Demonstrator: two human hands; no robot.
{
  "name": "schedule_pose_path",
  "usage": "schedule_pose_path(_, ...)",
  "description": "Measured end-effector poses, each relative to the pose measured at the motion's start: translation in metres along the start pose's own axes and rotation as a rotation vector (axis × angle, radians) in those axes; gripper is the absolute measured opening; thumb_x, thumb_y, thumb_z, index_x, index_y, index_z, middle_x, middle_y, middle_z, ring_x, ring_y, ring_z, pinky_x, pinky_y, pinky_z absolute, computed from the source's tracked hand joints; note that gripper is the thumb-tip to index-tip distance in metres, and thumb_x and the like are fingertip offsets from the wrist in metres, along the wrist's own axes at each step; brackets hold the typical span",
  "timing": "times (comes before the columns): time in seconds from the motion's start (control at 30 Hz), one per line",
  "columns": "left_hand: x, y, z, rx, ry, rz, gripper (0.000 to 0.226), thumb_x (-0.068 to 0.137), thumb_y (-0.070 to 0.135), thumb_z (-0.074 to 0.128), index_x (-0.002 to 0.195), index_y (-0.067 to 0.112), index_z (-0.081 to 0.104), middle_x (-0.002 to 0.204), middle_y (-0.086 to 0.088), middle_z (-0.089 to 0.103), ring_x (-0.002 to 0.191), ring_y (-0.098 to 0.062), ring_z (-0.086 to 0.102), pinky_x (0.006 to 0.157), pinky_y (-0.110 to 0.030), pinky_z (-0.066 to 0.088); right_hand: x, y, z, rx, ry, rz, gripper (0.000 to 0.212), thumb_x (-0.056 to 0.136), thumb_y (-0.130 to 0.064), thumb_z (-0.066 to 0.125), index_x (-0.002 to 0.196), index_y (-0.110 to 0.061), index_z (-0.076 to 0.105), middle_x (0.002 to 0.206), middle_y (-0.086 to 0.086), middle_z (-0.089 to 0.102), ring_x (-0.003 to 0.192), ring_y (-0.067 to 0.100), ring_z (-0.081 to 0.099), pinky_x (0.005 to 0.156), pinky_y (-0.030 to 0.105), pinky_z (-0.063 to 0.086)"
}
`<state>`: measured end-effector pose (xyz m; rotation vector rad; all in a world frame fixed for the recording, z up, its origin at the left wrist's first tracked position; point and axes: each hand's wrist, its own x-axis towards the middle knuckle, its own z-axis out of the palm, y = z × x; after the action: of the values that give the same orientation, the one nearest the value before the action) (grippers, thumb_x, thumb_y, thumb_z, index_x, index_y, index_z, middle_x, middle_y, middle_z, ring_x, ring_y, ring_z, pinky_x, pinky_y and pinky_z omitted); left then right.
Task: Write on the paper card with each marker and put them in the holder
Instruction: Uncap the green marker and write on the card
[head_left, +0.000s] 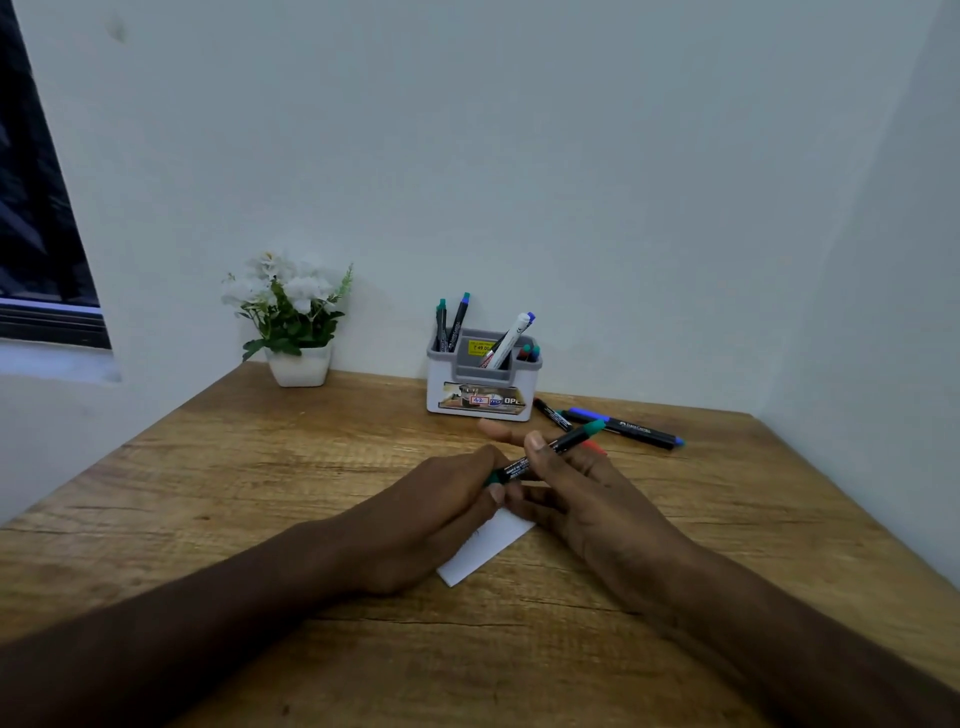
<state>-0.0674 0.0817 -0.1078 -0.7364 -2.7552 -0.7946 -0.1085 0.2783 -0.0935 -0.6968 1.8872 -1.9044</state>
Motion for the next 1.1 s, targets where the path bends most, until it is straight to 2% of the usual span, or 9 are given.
schedule_pose_path(0.13,-0.001,-0.002,0.000,-0.010,0.031,0.039,0.032,0.113,0.038,0.032,0.127,0.019,0.053,0.108,0.003,0.067,0.094,-0.014,0.063,0.083,-0.044,0.050,0.002,0.003,-0.003,-0.028,-0.030,0.018,0.039,0.101,-0.056,0.052,0.132,-0.045,0.074,0.120,-0.008,0.081,0.114,0.006,0.073,0.100,0.019,0.056)
schedule_pose_path(0.3,0.006,-0.002,0.007,0.108,0.157,0.055,0.035,0.111,0.049,0.025,0.132,0.032,0.048,0.073,0.013,0.059,0.065,-0.012,0.058,0.060,-0.036,0.045,0.008,0.008,-0.006,0.037,-0.028,0.021,0.047,0.085,-0.065,0.064,0.124,-0.043,0.079,0.108,-0.004,0.081,0.104,0.002,0.073,0.106,0.027,0.055)
schedule_pose_path(0.43,0.006,-0.004,0.008,0.186,0.190,0.002,0.043,0.104,0.067,0.013,0.135,0.053,0.038,0.066,0.017,0.051,0.066,-0.011,0.055,0.052,-0.031,0.042,0.007,0.005,-0.005,0.071,-0.039,0.039,0.043,0.094,-0.061,0.057,0.129,-0.043,0.076,0.112,-0.002,0.080,0.106,0.003,0.072,0.101,0.025,0.054)
schedule_pose_path(0.6,0.002,-0.015,-0.017,0.388,0.100,0.010,0.050,0.098,0.080,0.019,0.140,0.058,0.033,0.067,0.018,0.056,0.061,0.002,0.052,0.051,-0.024,0.031,0.006,0.003,-0.006,0.054,0.046,0.059,0.047,0.097,-0.058,0.049,0.129,-0.039,0.076,0.125,0.011,0.079,0.129,0.025,0.069,0.115,0.038,0.053)
schedule_pose_path(0.73,-0.009,-0.031,-0.035,0.392,-0.098,0.014,0.056,0.095,0.080,0.030,0.148,0.063,0.022,0.072,0.017,0.059,0.070,0.001,0.055,0.054,-0.024,0.036,0.006,0.004,-0.009,0.086,0.112,0.080,0.043,0.104,-0.056,0.046,0.119,-0.036,0.081,0.119,0.017,0.079,0.120,0.029,0.074,0.105,0.036,0.060)
schedule_pose_path(0.87,-0.009,-0.034,-0.036,0.401,-0.106,0.047,0.055,0.092,0.086,0.030,0.145,0.069,0.029,0.064,0.018,0.054,0.070,0.000,0.056,0.054,-0.025,0.038,0.009,0.009,-0.011,0.130,0.279,0.000,0.051,0.097,-0.057,0.052,0.097,-0.017,0.085,0.094,0.010,0.082,0.083,0.017,0.079,0.076,0.031,0.066)
schedule_pose_path(1.0,-0.009,-0.034,-0.031,0.457,-0.042,0.043,0.061,0.087,0.092,0.027,0.143,0.068,0.033,0.063,0.018,0.055,0.064,0.002,0.054,0.052,-0.024,0.034,0.006,0.009,-0.018,0.172,0.254,-0.055,0.026,0.093,-0.036,0.072,0.085,-0.014,0.082,0.095,0.017,0.082,0.079,0.023,0.080,0.069,0.026,0.065)
schedule_pose_path(1.07,-0.009,-0.032,-0.029,0.476,-0.026,0.021,0.065,0.083,0.095,0.026,0.140,0.066,0.036,0.061,0.020,0.054,0.061,0.004,0.052,0.052,-0.024,0.033,0.004,0.009,-0.021,0.036,0.218,-0.054,0.007,0.090,-0.011,0.082,0.084,-0.015,0.080,0.095,0.017,0.082,0.083,0.022,0.080,0.072,0.025,0.064)
schedule_pose_path(1.1,-0.008,-0.032,-0.027,0.485,-0.025,0.011,0.067,0.081,0.097,0.025,0.139,0.065,0.037,0.061,0.020,0.053,0.059,0.005,0.051,0.053,-0.025,0.033,0.003,0.010,-0.022,-0.070,0.215,-0.059,0.014,0.087,-0.002,0.081,0.085,-0.016,0.079,0.093,0.015,0.082,0.082,0.019,0.079,0.072,0.025,0.063)
